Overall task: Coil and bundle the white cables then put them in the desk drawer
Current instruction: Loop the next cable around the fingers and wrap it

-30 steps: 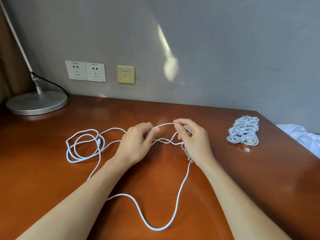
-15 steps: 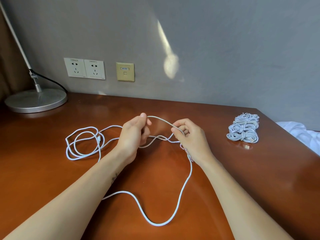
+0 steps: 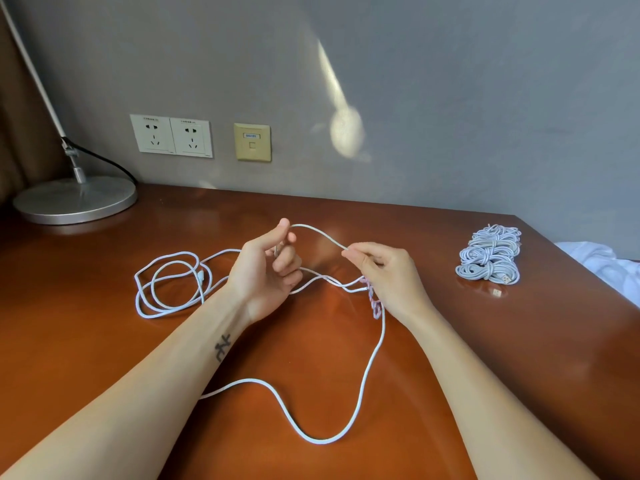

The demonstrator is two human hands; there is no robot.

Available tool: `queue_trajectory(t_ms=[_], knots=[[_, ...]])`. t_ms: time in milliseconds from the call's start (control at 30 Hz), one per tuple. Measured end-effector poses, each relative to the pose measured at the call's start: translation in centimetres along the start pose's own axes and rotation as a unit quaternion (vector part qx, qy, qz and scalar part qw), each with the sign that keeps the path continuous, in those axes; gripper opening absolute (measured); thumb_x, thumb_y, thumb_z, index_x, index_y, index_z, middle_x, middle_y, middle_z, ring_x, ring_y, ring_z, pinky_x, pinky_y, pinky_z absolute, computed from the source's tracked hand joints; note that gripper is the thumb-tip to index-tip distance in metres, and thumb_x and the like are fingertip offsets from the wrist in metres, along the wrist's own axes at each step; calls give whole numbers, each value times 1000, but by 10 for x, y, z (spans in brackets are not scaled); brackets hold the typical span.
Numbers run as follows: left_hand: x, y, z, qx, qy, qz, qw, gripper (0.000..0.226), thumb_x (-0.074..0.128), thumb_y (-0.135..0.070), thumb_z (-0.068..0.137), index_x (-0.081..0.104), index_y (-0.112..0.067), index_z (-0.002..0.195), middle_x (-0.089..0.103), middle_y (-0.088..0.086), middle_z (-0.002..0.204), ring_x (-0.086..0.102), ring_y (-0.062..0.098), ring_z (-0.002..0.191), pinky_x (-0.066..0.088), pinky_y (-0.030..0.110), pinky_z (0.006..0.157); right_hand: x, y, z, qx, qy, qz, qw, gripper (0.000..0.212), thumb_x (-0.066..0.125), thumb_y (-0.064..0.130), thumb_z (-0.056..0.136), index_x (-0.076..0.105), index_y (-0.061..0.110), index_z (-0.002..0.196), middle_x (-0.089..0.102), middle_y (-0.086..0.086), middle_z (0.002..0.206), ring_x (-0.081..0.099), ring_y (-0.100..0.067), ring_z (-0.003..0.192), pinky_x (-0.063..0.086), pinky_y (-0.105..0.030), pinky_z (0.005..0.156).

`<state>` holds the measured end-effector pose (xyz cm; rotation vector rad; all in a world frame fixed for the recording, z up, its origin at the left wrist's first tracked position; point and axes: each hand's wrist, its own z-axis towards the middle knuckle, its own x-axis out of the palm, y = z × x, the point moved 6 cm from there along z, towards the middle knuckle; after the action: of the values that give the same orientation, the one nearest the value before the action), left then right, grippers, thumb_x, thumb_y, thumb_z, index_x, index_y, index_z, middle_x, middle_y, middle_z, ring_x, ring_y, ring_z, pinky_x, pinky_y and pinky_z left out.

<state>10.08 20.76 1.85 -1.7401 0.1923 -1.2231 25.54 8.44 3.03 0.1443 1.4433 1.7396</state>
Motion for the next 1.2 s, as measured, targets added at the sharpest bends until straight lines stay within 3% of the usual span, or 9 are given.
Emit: queue_trajectory(t_ms=[100, 200, 333, 433, 567, 700, 800, 967, 1200], knots=[[5, 6, 0, -19, 26, 12, 999, 35, 51, -36, 105, 57, -14, 78, 31, -1, 52, 25, 13, 54, 21, 27, 57, 0, 2, -1, -26, -2, -31, 999, 26, 67, 38, 99, 79, 25, 118, 77, 13, 99, 69, -2, 94, 52, -9, 75], [9, 9, 3, -30, 47, -15, 998, 51, 39, -36, 109, 63, -11, 72, 36, 2, 51, 29, 15, 52, 26, 26, 54, 2, 4, -3, -32, 7, -44, 998, 24, 67, 35, 100, 78, 25, 118, 71, 20, 81, 64, 3, 77, 49, -10, 67], [7, 6, 3, -22, 51, -100, 993, 57, 34, -33, 109, 63, -10, 67, 37, 1, 53, 29, 13, 50, 22, 27, 56, 7, 3, -4, -27, 47, -63, 997, 25, 65, 26, 101, 73, 30, 124, 70, 13, 86, 67, -3, 79, 51, -9, 69], [4, 1, 3, -1, 32, -174, 984, 56, 30, -37, 111, 71, -7, 89, 33, -1, 52, 24, 11, 46, 25, 23, 49, 13, 3, -6, -22, 84, -87, 992, 28, 67, 25, 99, 68, 37, 124, 62, -1, 76, 63, -12, 72, 53, -13, 67], [-1, -5, 4, 22, 16, -235, 972, 58, 23, -39, 113, 62, 0, 133, 31, -2, 56, 24, 11, 46, 28, 22, 50, 20, 1, -9, -20, 156, -121, 980, 33, 69, 33, 98, 64, 40, 129, 64, 10, 84, 64, -3, 78, 54, -16, 69], [-5, -8, 7, 28, 21, -267, 963, 49, 28, -30, 110, 52, -6, 146, 40, 3, 67, 28, 14, 57, 30, 27, 61, 28, 4, -12, -39, 191, -136, 971, 36, 66, 33, 99, 63, 44, 134, 63, 17, 92, 62, 2, 82, 51, -15, 69], [-2, -7, 8, 24, 42, -250, 967, 43, 32, -34, 111, 49, -23, 149, 44, 5, 74, 29, 15, 63, 32, 27, 66, 35, 10, -15, -74, 205, -166, 962, 37, 57, 27, 105, 63, 46, 136, 49, 12, 84, 51, -3, 74, 45, -19, 68], [3, -5, 9, 38, 44, -191, 980, 42, 34, -41, 110, 48, -31, 149, 48, 2, 78, 33, 10, 64, 34, 23, 67, 49, 15, -22, -96, 247, -200, 943, 35, 52, 27, 108, 64, 42, 137, 49, 14, 90, 53, 4, 85, 37, -13, 73], [-4, -8, 12, 32, 16, -241, 970, 43, 32, -43, 111, 45, -13, 140, 48, 5, 79, 31, 13, 63, 33, 26, 64, 54, 17, -26, -88, 268, -162, 946, 30, 58, 28, 106, 70, 46, 126, 54, 15, 95, 58, -6, 89, 49, -25, 80]])
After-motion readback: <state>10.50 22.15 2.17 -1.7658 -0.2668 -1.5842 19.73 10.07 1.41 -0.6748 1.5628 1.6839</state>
